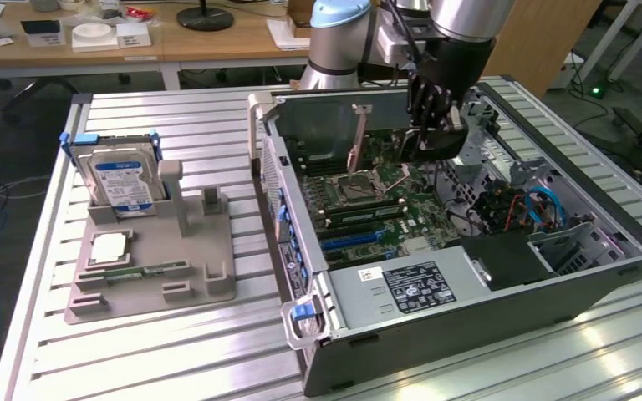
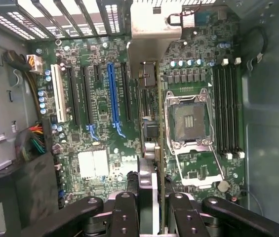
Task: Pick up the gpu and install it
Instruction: 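Insert the gpu into the slot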
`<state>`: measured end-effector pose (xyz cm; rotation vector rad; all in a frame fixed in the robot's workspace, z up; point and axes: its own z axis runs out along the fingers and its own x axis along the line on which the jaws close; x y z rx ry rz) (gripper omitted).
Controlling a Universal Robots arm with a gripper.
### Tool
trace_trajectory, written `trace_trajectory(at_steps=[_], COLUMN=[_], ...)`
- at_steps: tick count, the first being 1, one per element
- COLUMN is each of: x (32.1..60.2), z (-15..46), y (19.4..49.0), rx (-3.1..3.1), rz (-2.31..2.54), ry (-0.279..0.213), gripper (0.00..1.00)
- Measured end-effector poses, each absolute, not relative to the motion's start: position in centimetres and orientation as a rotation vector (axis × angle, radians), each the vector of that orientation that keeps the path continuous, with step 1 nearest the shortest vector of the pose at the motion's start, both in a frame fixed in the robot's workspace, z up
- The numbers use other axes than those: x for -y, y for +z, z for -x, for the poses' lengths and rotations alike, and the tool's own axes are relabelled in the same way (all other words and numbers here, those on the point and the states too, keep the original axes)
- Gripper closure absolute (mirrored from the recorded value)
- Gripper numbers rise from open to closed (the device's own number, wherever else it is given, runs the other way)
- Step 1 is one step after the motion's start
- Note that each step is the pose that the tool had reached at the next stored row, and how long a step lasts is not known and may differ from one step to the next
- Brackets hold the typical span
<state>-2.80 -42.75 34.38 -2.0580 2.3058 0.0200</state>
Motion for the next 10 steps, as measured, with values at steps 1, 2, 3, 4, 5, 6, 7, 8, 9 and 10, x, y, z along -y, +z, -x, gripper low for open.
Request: trace_trajectory(at_steps=[1, 2, 3, 4, 5, 6, 7, 8, 9, 10], x=[42.79, 42.82, 42.82, 42.83, 42.83, 42.83, 42.83, 42.83, 42.83, 42.83], z=[2.81, 2.81, 2.81, 2.81, 2.81, 2.81, 2.82, 2.83, 2.83, 2.83], y=[34.29, 34.21, 34.18, 34.15, 34.10, 34.05, 34.02, 34.02, 34.02, 34.01], rx=[-2.306, -2.306, -2.307, -2.307, -2.308, -2.308, -2.308, -2.308, -2.308, -2.308], rz=[2.058, 2.058, 2.058, 2.059, 2.059, 2.059, 2.059, 2.060, 2.060, 2.060], ry=[0.020, 0.021, 0.021, 0.022, 0.023, 0.023, 0.023, 0.023, 0.023, 0.023], gripper=[0.72, 0.72, 0.72, 0.72, 0.72, 0.72, 0.72, 0.72, 0.72, 0.72])
